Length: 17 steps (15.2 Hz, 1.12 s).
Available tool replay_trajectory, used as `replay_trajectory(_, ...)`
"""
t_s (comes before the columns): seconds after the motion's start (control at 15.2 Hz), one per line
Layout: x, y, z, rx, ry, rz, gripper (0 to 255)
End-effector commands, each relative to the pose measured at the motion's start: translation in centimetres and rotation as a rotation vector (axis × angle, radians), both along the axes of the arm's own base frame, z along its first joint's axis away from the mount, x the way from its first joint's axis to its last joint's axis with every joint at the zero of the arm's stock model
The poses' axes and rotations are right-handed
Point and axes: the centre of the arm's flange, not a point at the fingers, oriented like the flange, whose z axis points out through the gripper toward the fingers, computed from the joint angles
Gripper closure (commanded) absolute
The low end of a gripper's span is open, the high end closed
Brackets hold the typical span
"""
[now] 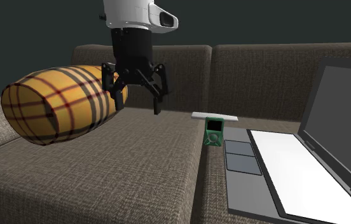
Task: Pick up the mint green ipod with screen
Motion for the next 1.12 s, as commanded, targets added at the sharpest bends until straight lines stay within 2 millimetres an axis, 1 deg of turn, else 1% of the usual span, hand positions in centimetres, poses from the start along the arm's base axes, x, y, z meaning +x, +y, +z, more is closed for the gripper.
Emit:
replay_trajectory(0.0, 0.0, 0.0, 0.0, 0.0, 0.0, 0.0, 0)
replay_trajectory(1.06, 16.0, -12.4, -4.2, 0.0, -0.033, 0.024, 0)
